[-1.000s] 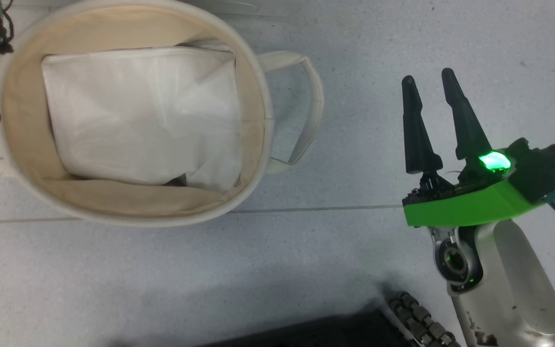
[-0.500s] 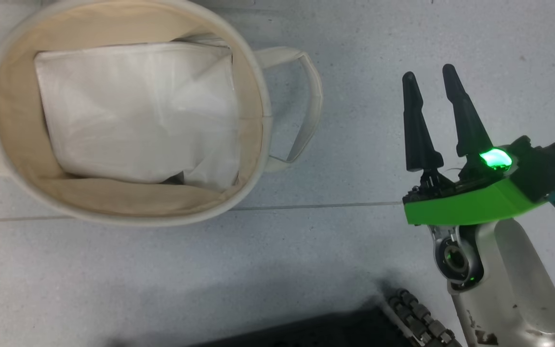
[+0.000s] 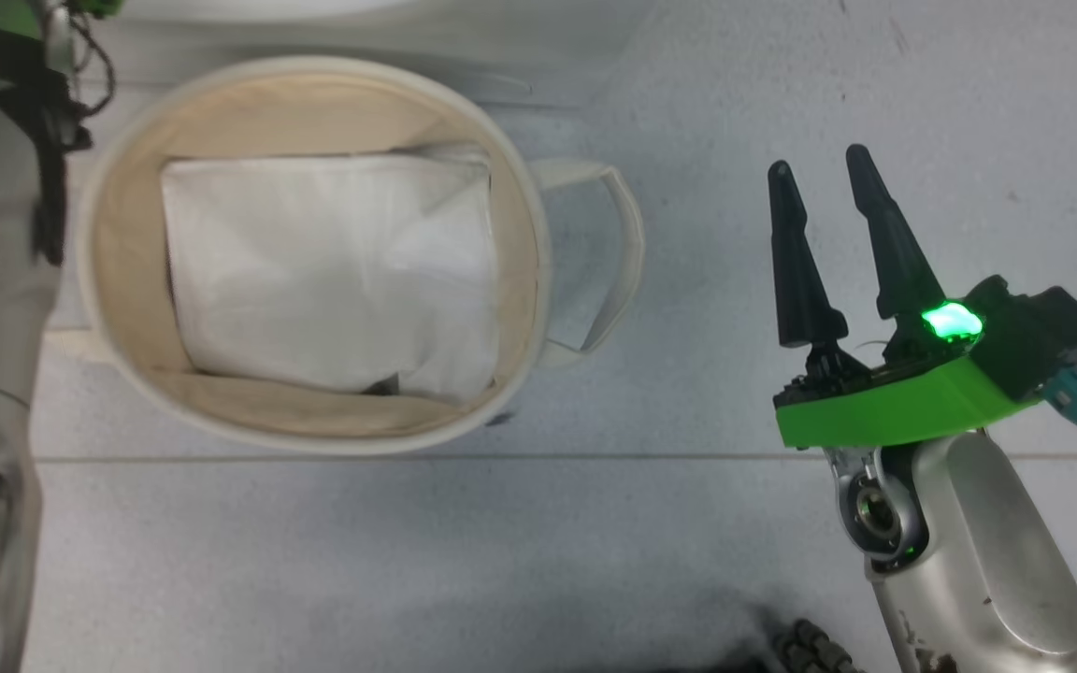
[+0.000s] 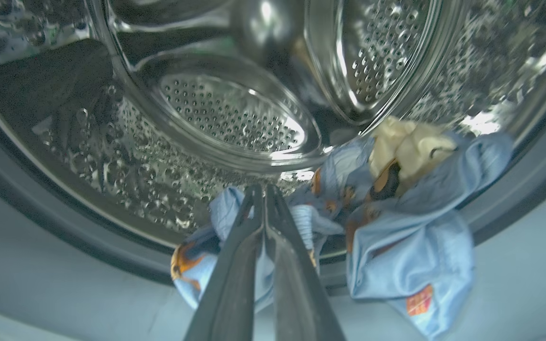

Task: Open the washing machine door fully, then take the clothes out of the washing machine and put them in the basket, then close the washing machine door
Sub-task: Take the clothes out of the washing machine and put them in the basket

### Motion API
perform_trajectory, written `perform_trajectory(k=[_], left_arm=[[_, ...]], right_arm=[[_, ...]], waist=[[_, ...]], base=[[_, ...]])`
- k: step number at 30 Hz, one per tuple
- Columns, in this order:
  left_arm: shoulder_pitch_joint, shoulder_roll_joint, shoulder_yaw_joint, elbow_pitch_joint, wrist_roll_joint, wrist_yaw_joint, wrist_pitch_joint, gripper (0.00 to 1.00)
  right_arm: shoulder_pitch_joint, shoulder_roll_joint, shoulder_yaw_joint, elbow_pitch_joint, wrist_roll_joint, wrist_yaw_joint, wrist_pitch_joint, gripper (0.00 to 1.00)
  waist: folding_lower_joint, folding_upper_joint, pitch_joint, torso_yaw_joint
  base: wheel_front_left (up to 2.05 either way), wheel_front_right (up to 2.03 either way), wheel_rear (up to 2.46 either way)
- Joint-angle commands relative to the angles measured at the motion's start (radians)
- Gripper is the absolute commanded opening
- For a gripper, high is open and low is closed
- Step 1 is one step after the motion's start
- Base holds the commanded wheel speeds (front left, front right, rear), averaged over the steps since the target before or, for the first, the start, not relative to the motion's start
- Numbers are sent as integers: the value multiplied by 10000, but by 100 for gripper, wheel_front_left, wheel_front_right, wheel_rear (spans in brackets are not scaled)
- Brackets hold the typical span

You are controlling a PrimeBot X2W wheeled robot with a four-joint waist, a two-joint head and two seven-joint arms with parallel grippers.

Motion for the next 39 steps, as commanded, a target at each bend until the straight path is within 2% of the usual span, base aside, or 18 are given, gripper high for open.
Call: perform_trajectory(k=[1,5,13,14,21,32,39], left_arm=[[-68,320,144,-490,-76,-19,-106,0],[969,202,162,-2387,-476,-98,-155,0],[3918,391,194,-6521,-1076,131,-160,0],[4472,431,208,-7377,-1163,201,-160,0],[5977,512,323,-10016,-1396,378,-161,0],[7020,509,194,-12407,-1308,512,-162,0],[7346,595,134,-12605,-1327,478,-162,0]], right_arm=[[363,47,218,-241,-95,6,-120,100],[585,47,194,-102,-147,6,-120,100],[1037,47,209,185,-218,6,-120,100],[1125,47,205,228,-234,6,-120,100],[1360,47,175,362,-264,6,-120,100],[1591,47,267,550,-315,6,-120,100],[1680,47,339,603,-259,6,-120,100]], waist=[[0,0,-394,146],[0,0,-1059,290],[0,0,-2437,479],[0,0,-2693,532],[0,0,-3341,745],[0,0,-4138,1038],[0,0,-4295,1030]], base=[[0,0,0],[0,0,0],[0,0,0],[0,0,0],[0,0,0],[0,0,0],[0,0,0]])
